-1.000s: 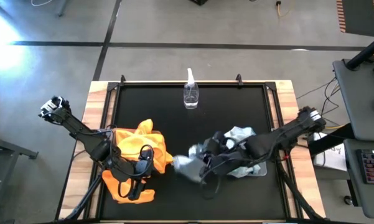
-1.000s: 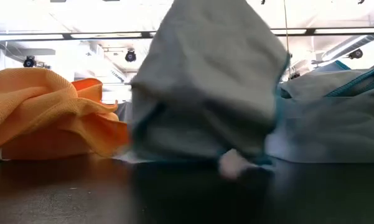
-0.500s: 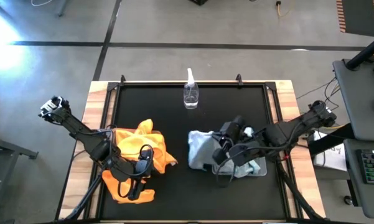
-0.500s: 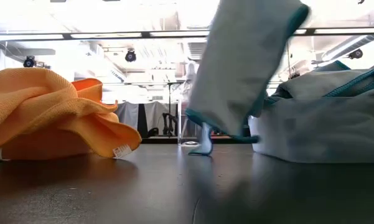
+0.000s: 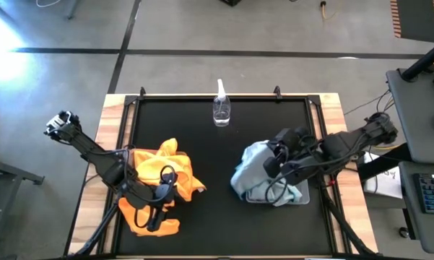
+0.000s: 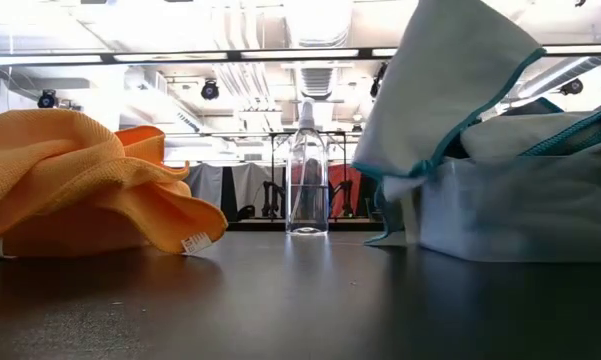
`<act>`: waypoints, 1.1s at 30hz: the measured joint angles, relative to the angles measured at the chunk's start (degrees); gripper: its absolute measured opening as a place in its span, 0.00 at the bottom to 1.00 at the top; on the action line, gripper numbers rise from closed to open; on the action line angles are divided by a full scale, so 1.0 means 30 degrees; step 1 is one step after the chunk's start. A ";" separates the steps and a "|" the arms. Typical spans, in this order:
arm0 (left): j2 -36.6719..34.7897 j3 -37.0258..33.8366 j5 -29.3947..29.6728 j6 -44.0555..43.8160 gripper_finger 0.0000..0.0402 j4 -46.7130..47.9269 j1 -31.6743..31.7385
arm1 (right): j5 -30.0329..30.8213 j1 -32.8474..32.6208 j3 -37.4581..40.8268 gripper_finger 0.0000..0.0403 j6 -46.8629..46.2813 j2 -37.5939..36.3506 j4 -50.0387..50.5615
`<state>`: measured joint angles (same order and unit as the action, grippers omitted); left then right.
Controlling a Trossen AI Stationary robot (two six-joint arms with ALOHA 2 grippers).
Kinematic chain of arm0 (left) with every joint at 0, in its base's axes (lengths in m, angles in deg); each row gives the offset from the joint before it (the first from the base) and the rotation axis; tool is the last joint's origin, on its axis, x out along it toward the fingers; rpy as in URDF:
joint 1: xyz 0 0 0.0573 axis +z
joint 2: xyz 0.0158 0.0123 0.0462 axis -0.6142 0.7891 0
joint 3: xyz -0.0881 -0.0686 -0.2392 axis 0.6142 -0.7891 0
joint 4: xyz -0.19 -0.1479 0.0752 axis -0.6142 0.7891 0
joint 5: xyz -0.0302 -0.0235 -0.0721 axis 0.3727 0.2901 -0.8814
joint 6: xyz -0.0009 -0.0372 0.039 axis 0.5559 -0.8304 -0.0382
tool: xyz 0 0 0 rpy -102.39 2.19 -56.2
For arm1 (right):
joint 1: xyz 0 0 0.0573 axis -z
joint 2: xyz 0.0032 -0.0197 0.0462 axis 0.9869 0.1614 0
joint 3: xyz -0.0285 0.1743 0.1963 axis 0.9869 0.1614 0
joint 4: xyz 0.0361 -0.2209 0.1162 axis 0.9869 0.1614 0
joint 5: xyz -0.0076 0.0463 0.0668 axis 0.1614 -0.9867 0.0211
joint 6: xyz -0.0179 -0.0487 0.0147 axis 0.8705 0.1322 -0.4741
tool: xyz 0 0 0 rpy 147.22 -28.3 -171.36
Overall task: Sort microfiber towel by color & place in baskets
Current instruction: Put the blue microfiber cloth into the transparent bin
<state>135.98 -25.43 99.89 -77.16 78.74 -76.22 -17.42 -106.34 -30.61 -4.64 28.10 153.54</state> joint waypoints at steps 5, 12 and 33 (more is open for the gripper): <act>-0.0248 0.0000 0.0033 -0.0112 0.53 -0.0036 0.0000 | 0.0339 -0.0007 -0.0007 0.02 0.0000 -0.0913 0.0000; -0.0284 0.0000 0.0322 -0.0115 0.53 -0.0029 0.0000 | 0.0316 -0.0195 -0.0007 0.02 -0.0087 -0.1687 -0.0410; -0.0313 0.0000 0.0507 -0.0108 0.53 -0.0036 0.0002 | 0.0250 -0.2580 -0.0015 0.02 0.4734 -0.3653 -0.7062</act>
<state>135.04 -25.43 101.41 -77.48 78.63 -76.22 -16.67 -114.08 -30.66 9.56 17.14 132.36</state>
